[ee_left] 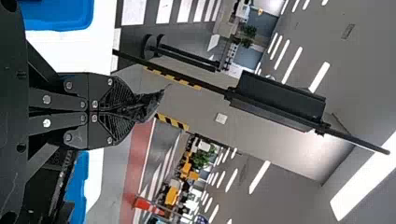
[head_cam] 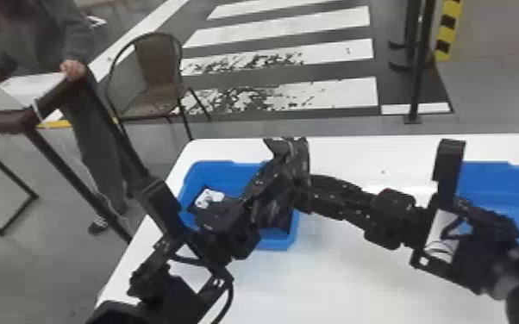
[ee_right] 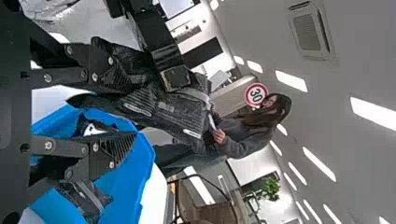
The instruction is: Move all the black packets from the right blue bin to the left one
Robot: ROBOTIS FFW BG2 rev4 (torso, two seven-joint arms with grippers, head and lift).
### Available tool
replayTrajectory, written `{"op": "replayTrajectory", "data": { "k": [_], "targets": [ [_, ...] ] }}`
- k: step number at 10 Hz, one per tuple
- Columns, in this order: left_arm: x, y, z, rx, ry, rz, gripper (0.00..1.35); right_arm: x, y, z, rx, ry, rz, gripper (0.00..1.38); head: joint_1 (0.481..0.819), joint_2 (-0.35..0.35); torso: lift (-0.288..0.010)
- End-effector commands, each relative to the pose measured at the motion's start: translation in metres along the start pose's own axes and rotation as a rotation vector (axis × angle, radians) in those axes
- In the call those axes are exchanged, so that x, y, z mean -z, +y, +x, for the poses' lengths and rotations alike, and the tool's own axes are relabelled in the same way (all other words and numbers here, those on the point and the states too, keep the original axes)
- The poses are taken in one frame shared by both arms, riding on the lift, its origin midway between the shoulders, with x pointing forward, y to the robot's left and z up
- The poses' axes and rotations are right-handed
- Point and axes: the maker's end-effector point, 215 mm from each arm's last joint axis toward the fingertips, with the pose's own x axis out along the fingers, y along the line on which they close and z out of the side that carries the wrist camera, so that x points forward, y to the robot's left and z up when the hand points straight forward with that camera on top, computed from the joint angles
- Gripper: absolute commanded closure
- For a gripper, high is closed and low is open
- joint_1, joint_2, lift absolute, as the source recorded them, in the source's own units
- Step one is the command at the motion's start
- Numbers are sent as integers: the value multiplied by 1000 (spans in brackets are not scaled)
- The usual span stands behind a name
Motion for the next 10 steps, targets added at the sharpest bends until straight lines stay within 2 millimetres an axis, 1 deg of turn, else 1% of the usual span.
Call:
{"op": "replayTrajectory", "data": {
  "k": [1,2,3,4,5,6,7,8,9,10],
  "targets": [
    [-15,17,-3,-45,-35,51,1214,-4,-12,-10,30,-27,11,13,695,310,-140],
    [-32,43,-9,-134,-72,128,1214,-7,-24,-23,64,-56,28,104,695,310,-140],
    [-39,78,-16,-236,-82,218,1214,-13,-39,-40,102,-91,40,107,695,318,-140],
    [-26,110,-14,-285,-88,223,1214,-20,-49,-53,133,-116,35,107,695,329,-140],
    [-24,134,-19,-358,-99,280,1214,-27,-55,-60,149,-132,25,107,695,330,-140],
    [-28,153,-22,-431,-114,372,1214,-35,-57,-63,156,-144,11,107,695,335,-140],
    [-21,172,-17,-464,-138,416,1213,-39,-57,-64,157,-153,6,107,695,347,-140],
    [-7,185,-14,-474,-150,391,984,-41,-57,-64,156,-156,3,107,695,350,-140],
    [2,183,-18,-460,-146,358,412,-45,-59,-69,166,-173,-7,107,695,350,-140],
    [7,173,-16,-422,-145,350,44,-52,-67,-81,194,-195,-17,107,695,350,-140]
  ]
}}
